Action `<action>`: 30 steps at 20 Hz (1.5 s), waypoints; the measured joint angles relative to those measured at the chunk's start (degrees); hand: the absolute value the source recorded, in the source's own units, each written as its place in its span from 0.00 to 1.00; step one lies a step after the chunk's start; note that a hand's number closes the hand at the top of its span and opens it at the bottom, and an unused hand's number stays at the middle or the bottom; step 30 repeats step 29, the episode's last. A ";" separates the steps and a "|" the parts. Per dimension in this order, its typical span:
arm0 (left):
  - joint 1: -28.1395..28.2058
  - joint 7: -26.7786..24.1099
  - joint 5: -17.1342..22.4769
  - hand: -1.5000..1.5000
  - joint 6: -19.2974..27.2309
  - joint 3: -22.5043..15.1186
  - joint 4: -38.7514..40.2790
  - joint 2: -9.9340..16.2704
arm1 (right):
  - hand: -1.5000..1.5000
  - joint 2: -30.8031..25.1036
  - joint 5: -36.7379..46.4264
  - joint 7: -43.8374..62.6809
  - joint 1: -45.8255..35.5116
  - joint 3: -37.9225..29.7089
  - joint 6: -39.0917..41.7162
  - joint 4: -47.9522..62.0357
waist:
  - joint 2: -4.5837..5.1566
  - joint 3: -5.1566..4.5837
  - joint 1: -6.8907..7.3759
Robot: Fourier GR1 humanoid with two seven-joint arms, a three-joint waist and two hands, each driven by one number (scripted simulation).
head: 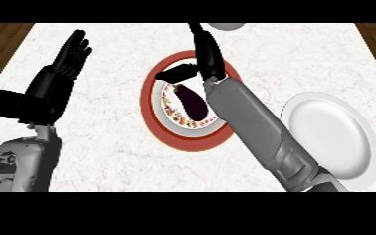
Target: Pick the eggplant from the plate and place it in the plate
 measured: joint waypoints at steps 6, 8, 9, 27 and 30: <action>0.84 2.08 1.56 0.50 -0.87 2.33 -1.72 1.58 | 0.00 -3.52 -3.17 -3.24 4.34 -6.09 2.50 -4.10 | -0.43 -0.02 -1.61; 1.81 1.53 1.06 0.50 -0.76 2.33 -2.05 1.49 | 0.00 -5.09 -4.24 -4.86 6.65 -7.91 4.09 -5.73 | -0.48 -0.01 -1.85; 1.81 1.06 0.83 0.50 -0.74 2.40 -1.41 1.46 | 0.00 -6.25 -4.67 -4.78 8.14 -8.40 5.03 -7.74 | -0.52 -0.02 -2.12; 1.68 -0.74 -0.07 0.50 -1.36 2.99 0.28 0.54 | 0.00 -25.33 -9.97 -14.88 26.73 -21.66 28.84 -18.35 | -0.50 -0.03 -2.24; 2.41 -0.64 -0.26 0.50 -1.23 3.01 -0.70 0.33 | 0.00 -26.34 -9.53 -16.32 28.03 -22.90 30.30 -18.38 | -0.51 -0.03 -2.19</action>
